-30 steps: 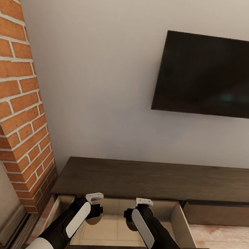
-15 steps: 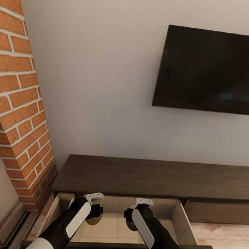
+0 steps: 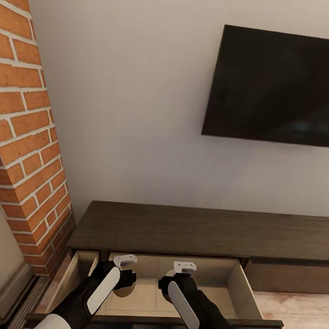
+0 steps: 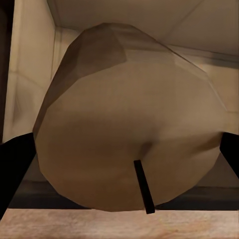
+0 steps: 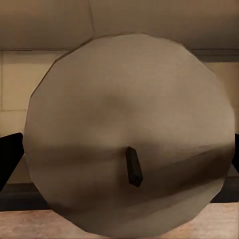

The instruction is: Place each of the two pumpkins and all three candles from the living room inside a cabinet in the living room (use any cabinet), then make sure every cabinet is closed, and position the cauldron so it is next to a table in the living room.

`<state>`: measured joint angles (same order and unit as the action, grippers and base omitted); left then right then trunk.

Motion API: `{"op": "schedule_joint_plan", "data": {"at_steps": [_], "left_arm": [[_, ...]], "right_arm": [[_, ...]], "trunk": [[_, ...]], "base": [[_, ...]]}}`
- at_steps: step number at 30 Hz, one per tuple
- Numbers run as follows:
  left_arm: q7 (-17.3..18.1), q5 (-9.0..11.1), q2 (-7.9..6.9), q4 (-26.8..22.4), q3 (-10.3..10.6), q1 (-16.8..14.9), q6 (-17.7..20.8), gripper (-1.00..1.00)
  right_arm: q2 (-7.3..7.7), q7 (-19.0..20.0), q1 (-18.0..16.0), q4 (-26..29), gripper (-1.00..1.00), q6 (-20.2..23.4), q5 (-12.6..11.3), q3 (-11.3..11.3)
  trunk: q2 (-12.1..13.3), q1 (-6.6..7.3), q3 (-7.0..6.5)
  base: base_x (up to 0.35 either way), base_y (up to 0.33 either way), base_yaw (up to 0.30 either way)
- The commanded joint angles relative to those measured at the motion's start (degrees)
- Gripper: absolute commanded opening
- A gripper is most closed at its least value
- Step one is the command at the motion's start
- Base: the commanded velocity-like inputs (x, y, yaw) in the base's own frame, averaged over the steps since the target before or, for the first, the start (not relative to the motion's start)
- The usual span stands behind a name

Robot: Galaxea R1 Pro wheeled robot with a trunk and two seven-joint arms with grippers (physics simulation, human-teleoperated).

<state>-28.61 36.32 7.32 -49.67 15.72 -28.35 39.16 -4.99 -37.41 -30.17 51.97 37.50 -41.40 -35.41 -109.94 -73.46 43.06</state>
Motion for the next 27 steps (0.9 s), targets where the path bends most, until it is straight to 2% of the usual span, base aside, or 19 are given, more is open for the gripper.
{"op": "schedule_joint_plan", "data": {"at_steps": [1,7,15,27], "left_arm": [[-0.57,0.59,-0.02,-0.08,0.12,-0.04,0.04,-1.00],[-0.57,0.57,-0.02,-0.08,0.10,-0.04,0.04,-1.00],[-0.57,0.54,-0.08,-0.23,0.10,-0.04,0.03,-1.00],[-0.57,0.59,-0.02,-0.25,0.10,-0.04,0.04,-1.00]], "right_arm": [[0.04,-0.56,-0.07,0.21,-1.00,0.00,-0.52,-0.24],[0.00,-0.56,-0.07,0.63,-1.00,-0.05,-0.52,-0.36],[-0.02,-0.56,-0.07,0.67,-1.00,-0.05,-0.54,-0.37],[0.05,-0.56,-0.07,0.67,-1.00,-0.06,-0.61,-0.35]], "trunk": [[-0.45,-0.22,0.24],[-2.85,-1.54,1.32],[-6.06,-3.29,2.54],[-6.06,-3.29,2.40]], "base": [[0.000,0.000,0.000],[0.000,0.000,0.004],[0.000,0.000,0.197],[0.093,-0.036,0.013]]}}
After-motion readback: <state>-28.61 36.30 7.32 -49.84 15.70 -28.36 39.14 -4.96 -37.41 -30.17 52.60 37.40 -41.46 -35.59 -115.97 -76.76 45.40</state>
